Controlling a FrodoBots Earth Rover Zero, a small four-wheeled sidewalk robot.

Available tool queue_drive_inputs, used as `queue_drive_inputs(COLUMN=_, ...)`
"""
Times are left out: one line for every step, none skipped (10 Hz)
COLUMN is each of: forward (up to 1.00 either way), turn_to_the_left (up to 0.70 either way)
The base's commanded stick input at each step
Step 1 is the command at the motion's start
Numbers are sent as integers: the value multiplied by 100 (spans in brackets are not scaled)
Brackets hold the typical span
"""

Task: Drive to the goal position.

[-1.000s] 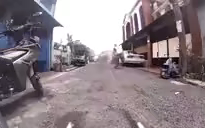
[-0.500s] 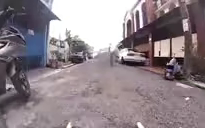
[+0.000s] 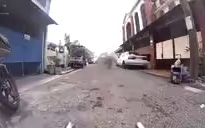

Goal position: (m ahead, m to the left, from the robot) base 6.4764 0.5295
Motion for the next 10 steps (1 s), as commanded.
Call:
queue_drive_inputs(forward=70, turn_to_the_left=0)
queue_drive_inputs(forward=70, turn_to_the_left=0)
queue_drive_inputs(forward=70, turn_to_the_left=0)
queue_drive_inputs(forward=70, turn_to_the_left=0)
queue_drive_inputs(forward=70, turn_to_the_left=0)
queue_drive_inputs(forward=70, turn_to_the_left=0)
queue_drive_inputs(forward=70, turn_to_the_left=0)
queue_drive_inputs(forward=70, turn_to_the_left=0)
queue_drive_inputs(forward=70, turn_to_the_left=3)
queue_drive_inputs(forward=70, turn_to_the_left=11)
